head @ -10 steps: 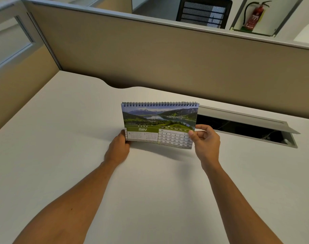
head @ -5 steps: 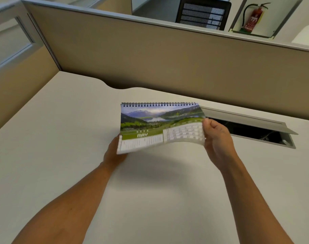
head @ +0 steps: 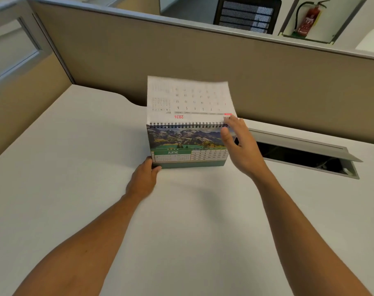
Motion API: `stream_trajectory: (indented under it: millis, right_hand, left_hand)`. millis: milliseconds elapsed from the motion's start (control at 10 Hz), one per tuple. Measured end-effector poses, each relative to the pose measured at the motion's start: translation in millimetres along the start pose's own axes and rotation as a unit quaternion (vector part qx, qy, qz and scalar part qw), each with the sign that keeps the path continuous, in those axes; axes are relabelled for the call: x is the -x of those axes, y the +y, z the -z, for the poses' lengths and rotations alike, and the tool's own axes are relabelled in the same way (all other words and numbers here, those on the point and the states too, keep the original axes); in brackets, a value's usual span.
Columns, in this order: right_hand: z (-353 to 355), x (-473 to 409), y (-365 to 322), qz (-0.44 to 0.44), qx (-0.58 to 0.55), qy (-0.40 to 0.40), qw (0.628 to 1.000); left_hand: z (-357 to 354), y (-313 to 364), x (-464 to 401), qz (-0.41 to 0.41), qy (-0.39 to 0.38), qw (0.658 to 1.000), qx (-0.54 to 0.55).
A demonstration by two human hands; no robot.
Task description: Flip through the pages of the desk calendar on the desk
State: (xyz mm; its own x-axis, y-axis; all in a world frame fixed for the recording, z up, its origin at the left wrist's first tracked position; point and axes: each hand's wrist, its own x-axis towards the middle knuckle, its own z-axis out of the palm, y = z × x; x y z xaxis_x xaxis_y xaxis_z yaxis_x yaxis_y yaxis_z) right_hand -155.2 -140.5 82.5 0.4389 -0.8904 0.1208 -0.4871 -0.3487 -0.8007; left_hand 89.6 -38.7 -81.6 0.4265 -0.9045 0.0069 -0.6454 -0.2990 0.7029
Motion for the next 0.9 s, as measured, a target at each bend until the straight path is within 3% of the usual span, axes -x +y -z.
stream_trajectory:
  millis: [200,400,700,900]
  right_hand:
    - [-5,0,4,-0.031,0.066,-0.001,0.997]
    - [-12,6,14,-0.013,0.027,0.020,0.999]
    - [-23,15,29,0.020,0.035,0.074,0.996]
    - [-20,53,57,-0.040,0.056,0.108,0.992]
  left_hand:
    - [0,0,-1,-0.001,0.002,1.000,-0.002]
    - [-2,-1,0,-0.002,0.005,1.000,-0.001]
    - [5,0,7,-0.022,0.061,0.992,0.107]
    - [1,-5,17,0.019,0.106,0.981,0.161]
